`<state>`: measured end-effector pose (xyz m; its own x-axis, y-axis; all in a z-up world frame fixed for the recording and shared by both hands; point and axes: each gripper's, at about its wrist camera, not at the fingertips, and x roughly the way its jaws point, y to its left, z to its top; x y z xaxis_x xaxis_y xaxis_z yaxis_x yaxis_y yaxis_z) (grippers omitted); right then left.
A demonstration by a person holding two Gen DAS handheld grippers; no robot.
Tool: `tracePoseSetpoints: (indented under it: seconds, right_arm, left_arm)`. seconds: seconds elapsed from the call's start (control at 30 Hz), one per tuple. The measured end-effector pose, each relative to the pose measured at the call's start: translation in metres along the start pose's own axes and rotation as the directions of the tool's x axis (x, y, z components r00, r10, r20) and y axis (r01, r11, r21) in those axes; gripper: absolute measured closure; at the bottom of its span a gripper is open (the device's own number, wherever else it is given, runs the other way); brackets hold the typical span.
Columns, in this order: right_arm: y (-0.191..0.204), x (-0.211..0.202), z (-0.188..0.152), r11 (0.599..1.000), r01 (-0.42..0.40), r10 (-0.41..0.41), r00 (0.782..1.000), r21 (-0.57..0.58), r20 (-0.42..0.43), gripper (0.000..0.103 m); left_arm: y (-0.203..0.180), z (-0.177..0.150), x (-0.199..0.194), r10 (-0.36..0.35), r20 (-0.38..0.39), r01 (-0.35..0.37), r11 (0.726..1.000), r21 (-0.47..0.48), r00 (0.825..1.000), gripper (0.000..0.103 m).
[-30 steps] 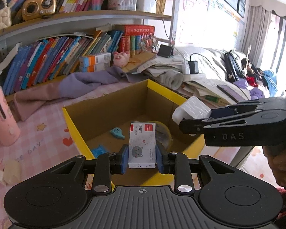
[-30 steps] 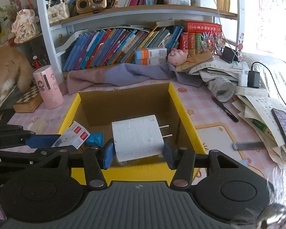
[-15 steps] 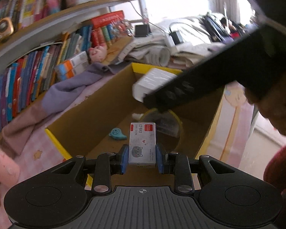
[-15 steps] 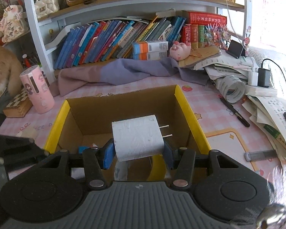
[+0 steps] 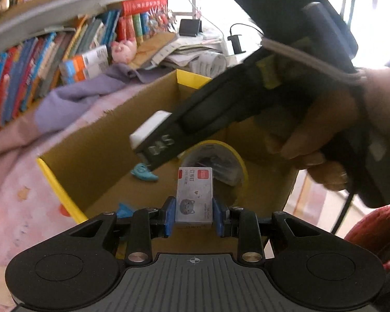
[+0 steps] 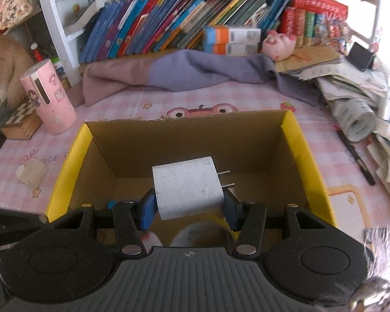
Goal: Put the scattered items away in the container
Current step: 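Lower the white charger into the yellow box with the right tool while the left tool lowers the small box, then open both tools to release the charger and small box into the box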
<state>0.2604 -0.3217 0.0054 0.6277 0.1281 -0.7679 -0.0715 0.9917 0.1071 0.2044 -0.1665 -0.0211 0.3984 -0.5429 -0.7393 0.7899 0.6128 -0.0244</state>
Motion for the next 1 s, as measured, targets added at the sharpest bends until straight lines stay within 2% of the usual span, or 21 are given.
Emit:
tracePoseSetpoints:
  seconds: [0.23,0.37,0.67,0.9,1.0]
  right_arm:
    - [-0.003,0.029,0.009,1.000,-0.009,0.011,0.994,0.017,-0.105,0.053]
    - [-0.004,0.038,0.008,1.000,-0.015,0.018,0.989,0.022,-0.144,0.053]
    - [-0.005,0.047,0.009,0.999,-0.009,0.017,0.980,0.039,-0.199,0.053]
    - [-0.006,0.048,0.008,0.999,-0.023,0.032,0.980,0.047,-0.198,0.053]
    - [-0.007,0.042,0.008,0.998,-0.026,0.034,0.985,0.051,-0.169,0.054]
  left_arm:
    - [0.015,0.004,0.007,-0.036,-0.008,0.035,0.995,-0.089,0.999,0.074]
    - [0.008,0.004,0.015,-0.028,-0.042,0.027,0.999,-0.039,0.999,0.074]
    - [0.009,0.005,0.022,-0.029,-0.058,0.027,0.999,-0.032,0.998,0.074]
    - [0.007,0.005,0.022,-0.005,-0.050,0.004,1.000,-0.030,0.999,0.072]
    - [0.006,0.004,0.019,0.006,-0.042,-0.008,0.999,-0.031,0.999,0.070]
